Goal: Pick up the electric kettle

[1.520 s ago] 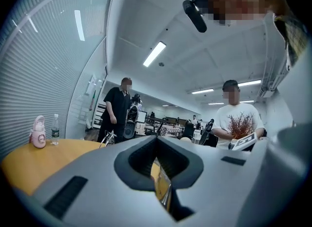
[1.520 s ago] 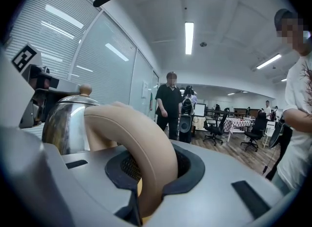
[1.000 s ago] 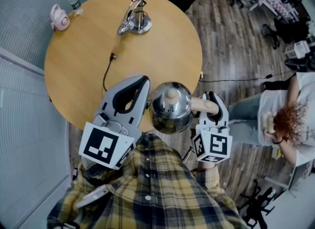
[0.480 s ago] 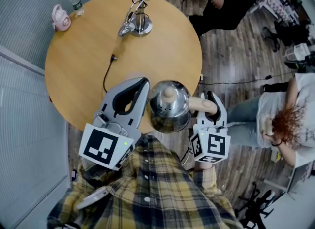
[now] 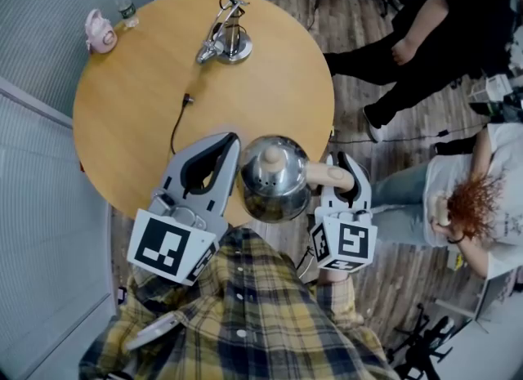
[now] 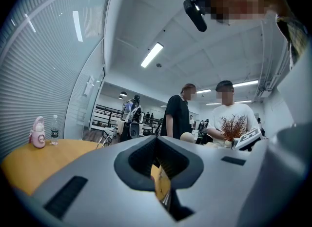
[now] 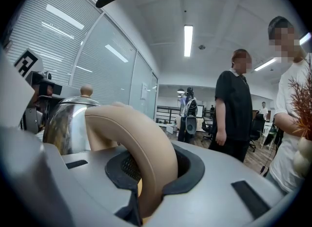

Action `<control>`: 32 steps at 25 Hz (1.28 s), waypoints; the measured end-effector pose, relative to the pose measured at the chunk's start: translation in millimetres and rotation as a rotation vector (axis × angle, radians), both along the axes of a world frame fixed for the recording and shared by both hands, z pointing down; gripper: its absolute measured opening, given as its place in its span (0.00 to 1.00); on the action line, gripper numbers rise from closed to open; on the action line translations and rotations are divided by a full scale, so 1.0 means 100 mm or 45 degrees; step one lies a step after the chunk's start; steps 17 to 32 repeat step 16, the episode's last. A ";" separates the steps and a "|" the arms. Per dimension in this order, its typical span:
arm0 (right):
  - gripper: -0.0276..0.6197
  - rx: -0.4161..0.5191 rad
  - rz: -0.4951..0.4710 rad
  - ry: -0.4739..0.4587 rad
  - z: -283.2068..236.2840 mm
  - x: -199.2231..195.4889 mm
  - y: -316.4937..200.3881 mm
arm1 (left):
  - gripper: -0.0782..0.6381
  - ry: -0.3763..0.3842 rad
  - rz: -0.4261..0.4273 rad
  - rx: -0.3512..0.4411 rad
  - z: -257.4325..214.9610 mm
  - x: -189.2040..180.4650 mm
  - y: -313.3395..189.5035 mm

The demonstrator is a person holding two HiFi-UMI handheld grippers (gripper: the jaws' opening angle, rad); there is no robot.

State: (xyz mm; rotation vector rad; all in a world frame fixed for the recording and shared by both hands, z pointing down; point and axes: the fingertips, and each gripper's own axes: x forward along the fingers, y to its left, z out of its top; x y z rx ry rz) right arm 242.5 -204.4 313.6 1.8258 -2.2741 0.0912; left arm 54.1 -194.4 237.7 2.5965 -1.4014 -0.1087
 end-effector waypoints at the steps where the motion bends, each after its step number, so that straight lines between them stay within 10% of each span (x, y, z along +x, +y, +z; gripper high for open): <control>1: 0.17 0.000 -0.001 0.004 0.01 -0.01 0.00 | 0.11 0.001 -0.001 -0.001 0.01 -0.01 0.00; 32: 0.17 -0.006 -0.019 0.009 -0.03 -0.12 -0.01 | 0.11 0.006 0.019 -0.002 0.00 -0.06 0.02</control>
